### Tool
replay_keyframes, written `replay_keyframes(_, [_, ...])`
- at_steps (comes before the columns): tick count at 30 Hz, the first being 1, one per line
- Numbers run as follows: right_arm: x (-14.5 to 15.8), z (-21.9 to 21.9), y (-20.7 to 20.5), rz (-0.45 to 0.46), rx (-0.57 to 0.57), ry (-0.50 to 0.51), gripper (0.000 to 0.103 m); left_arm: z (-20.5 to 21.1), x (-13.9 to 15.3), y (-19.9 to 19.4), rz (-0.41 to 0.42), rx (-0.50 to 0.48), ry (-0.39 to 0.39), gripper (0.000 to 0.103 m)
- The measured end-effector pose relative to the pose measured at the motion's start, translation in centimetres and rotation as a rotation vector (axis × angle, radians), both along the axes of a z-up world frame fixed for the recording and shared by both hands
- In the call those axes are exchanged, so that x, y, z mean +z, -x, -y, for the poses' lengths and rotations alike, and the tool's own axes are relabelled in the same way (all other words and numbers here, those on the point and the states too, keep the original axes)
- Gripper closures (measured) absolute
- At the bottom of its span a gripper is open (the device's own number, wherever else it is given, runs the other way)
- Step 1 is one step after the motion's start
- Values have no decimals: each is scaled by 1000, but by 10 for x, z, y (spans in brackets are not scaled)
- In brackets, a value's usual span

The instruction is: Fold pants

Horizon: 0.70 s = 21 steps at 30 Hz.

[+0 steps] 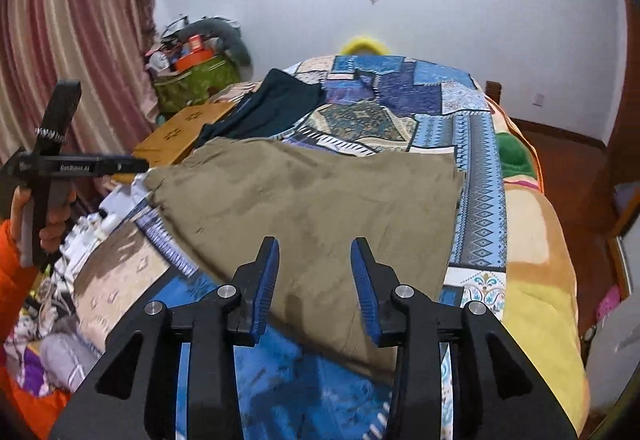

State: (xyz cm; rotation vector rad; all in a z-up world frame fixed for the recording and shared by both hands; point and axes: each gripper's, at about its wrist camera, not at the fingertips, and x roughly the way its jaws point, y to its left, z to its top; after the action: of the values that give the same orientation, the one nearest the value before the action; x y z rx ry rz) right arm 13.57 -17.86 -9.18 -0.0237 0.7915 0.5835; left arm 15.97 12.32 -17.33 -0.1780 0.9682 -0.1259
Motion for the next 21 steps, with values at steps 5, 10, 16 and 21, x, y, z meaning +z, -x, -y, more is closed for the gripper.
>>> replay_keyframes(5, [-10,-12,-16,-40,-15,-37,69,14,-15,-8,-37,-43,14,42])
replay_keyframes(10, [-24,-29,-21,-84,8,-36,69,19,-16,-5,-29,-26,-47,64])
replay_keyframes(16, [-43,-40,-27,-158,19,-29,69,20,3,4,46,-26,-137,67])
replay_keyframes(21, [-56,-38,-15,-170,28,21,69,17,-12,6,12,-31,-171,66])
